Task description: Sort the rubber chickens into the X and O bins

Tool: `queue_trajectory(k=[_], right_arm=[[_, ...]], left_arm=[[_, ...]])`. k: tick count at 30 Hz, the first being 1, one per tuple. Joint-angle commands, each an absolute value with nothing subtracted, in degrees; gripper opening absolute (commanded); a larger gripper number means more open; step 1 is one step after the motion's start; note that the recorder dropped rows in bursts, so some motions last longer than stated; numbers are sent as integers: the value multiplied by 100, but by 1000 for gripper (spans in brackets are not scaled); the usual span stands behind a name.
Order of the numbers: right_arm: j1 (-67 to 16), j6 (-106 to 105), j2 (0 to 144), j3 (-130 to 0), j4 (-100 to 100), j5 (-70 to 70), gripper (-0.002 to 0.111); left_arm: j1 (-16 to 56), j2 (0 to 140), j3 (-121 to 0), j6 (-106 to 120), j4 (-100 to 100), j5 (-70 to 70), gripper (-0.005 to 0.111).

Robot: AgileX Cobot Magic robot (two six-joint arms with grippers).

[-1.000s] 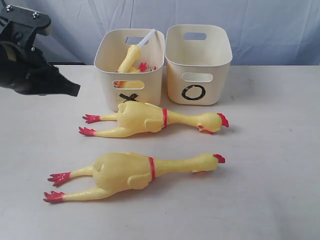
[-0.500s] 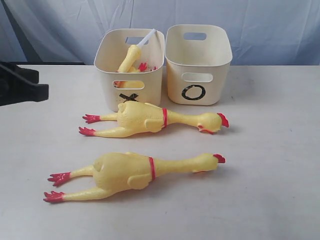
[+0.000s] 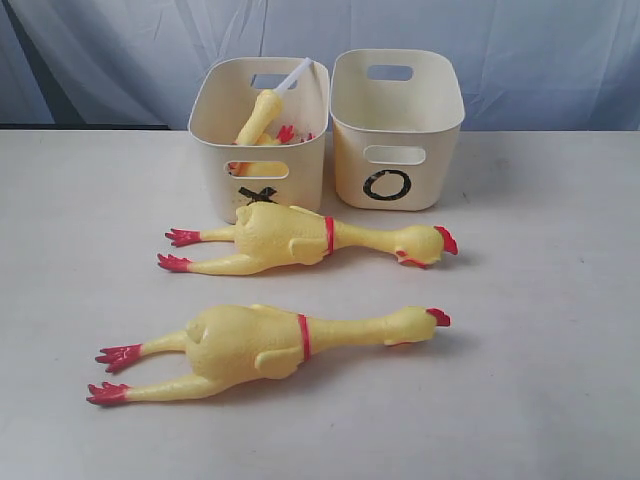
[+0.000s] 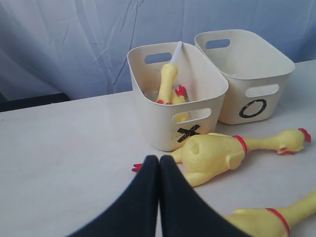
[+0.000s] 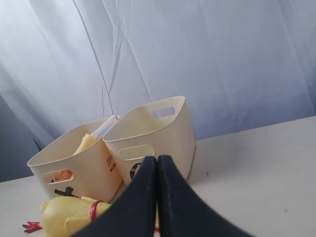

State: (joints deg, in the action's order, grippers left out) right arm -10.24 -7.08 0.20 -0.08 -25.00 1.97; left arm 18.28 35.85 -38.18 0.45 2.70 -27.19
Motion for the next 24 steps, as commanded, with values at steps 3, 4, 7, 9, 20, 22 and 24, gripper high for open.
queue_trajectory(k=[3,4,7,9,20,22,24], right_arm=[[-1045,-768,0,0,-2453,-92,-1],[-1045,-768,0,0,-2482,-237,-1],[-1045,-742,0,0,-2786,-658,-1],[-1045,-742,0,0,-2786,-768,-1],[-1045,-752,119,-1216,-2837,770,-1],[-1045,-752,290,-1506,-3013,1022,-1],[-1045,-752,478,-1755,-3013,1087,-1]], left_arm=[[1842,2967,-3796,68,0,-3203,0],[1842,2916,-3796,68,0,-3235,0],[1842,2751,-3772,68,0,-3394,0],[1842,2613,-3659,68,0,-3371,0],[1842,1713,-3005,68,-99,-3081,0],[1842,1548,-3005,68,-131,-3081,0],[1842,1448,-3005,68,-145,-3081,0]])
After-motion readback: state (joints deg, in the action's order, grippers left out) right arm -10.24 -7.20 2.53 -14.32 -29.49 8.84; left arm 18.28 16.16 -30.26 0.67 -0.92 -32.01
